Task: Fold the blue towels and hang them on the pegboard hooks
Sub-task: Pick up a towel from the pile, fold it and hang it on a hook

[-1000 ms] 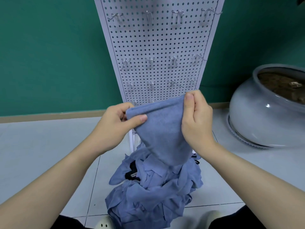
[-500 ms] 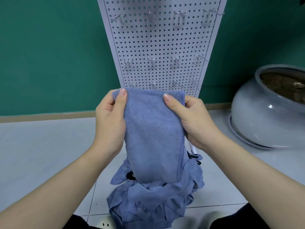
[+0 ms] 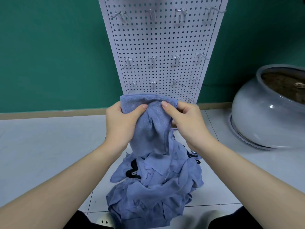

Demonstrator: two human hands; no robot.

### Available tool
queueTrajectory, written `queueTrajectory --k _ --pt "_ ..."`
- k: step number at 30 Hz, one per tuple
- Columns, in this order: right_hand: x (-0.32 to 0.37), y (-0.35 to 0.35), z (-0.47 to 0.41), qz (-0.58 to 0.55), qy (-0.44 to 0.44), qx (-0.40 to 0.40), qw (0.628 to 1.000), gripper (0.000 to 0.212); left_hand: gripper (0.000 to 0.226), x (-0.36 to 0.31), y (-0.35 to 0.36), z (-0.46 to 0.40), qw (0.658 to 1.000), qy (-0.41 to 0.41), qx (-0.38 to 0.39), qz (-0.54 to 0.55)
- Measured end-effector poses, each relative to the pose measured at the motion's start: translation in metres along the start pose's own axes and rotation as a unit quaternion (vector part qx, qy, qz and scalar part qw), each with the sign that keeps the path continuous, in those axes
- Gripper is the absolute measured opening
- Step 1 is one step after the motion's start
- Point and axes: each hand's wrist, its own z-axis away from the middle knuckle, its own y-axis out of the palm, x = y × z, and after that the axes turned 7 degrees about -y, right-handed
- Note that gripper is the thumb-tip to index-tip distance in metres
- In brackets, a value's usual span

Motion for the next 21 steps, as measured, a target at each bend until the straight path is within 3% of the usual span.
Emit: queueTrajectory --k 5,13,16,18,21 --pt "-0.005 0.009 0.002 0.016 -0.018 -0.022 0.999 0.046 0.011 0.004 0.011 0.002 0.998 0.031 -0.044 -0.028" --pt "-0.008 0.016 0.009 0.045 -0.027 -0.04 0.998 0.056 0.011 0.011 0.023 0.012 0.998 0.036 -0.034 -0.039" --pt "-0.009 0.011 0.009 0.071 -0.038 -0.053 0.995 0.057 0.021 0.016 0.023 0.019 0.994 0.063 0.013 -0.089" --pt "-0.009 0.009 0.007 0.077 -0.051 -0.057 0.994 0.058 0.006 0.018 0.023 0.023 0.989 0.074 0.079 -0.098" --pt "-0.007 0.006 0.003 0.075 -0.057 -0.057 0.994 0.062 0.029 0.014 0.02 0.032 0.98 0.09 0.172 -0.05"
